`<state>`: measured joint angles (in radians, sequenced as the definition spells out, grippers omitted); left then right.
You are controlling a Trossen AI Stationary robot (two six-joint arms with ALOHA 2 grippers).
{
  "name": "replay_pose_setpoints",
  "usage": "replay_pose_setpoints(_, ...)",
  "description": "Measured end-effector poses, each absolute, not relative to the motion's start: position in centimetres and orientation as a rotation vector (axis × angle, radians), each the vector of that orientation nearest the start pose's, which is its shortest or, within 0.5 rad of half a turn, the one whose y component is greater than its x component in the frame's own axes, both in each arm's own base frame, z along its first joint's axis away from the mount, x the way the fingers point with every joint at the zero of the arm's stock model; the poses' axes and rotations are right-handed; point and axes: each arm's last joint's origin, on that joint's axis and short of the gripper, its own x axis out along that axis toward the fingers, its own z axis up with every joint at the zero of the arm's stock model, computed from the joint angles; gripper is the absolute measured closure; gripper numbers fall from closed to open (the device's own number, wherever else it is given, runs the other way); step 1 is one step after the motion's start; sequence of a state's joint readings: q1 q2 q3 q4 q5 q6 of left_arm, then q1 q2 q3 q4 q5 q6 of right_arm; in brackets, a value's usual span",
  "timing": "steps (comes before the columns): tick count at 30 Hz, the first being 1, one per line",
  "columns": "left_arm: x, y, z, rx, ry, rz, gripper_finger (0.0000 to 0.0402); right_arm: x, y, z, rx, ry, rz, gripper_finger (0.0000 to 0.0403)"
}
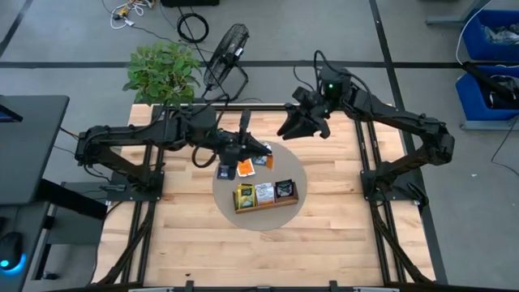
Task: Pick & Place Tea
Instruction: Put the orange tea bag into the middle section of the wooden organizer
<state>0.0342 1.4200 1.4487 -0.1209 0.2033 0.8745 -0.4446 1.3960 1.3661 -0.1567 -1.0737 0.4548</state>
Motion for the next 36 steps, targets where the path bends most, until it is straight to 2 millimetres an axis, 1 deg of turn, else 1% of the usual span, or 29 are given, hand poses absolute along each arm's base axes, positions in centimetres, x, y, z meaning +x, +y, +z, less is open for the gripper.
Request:
replay_pose_setpoints(4, 32.0, 0.6, 43.2, 0.872, -0.074, -0.155, 0.0399, 28.5, -10.8, 40.6, 0.589, 0.244, 0.593, 0.0236)
replay_pose_setpoints(8, 31.9, 0.5, 43.7, 0.83, -0.133, -0.151, 0.0399, 29.1, -11.1, 40.7, 0.622, 0.223, 0.6, 0.0209)
replay_pose_setpoints(13, 31.9, 0.4, 44.2, 0.779, -0.18, -0.16, 0.0399, 29.8, -11.0, 41.4, 0.618, 0.174, 0.689, 0.0179)
replay_pose_setpoints(17, 31.8, 0.5, 45.0, 0.763, -0.257, -0.127, 0.0399, 30.2, -10.5, 42.0, 0.61, 0.141, 0.75, 0.0173)
replay_pose_setpoints(21, 31.6, 0.7, 45.5, 0.747, -0.308, -0.102, 0.0399, 30.5, -10.1, 42.1, 0.607, 0.131, 0.77, 0.0177)
replay_pose_setpoints(24, 31.7, 0.9, 45.5, 0.744, -0.308, -0.099, 0.0399, 30.6, -9.9, 42.2, 0.597, 0.116, 0.766, 0.0179)
replay_pose_setpoints(28, 32.7, 0.9, 44.7, 0.731, -0.289, -0.107, 0.0399, 30.6, -9.4, 42.6, 0.581, 0.082, 0.776, 0.0179)
replay_pose_setpoints(33, 33.9, 0.9, 44.0, 0.731, -0.312, -0.103, 0.0399, 30.8, -8.9, 42.6, 0.585, 0.085, 0.79, 0.0179)
replay_pose_setpoints(36, 34.0, 1.0, 43.9, 0.738, -0.309, -0.1, 0.0399, 30.8, -8.8, 42.6, 0.587, 0.087, 0.794, 0.0179)
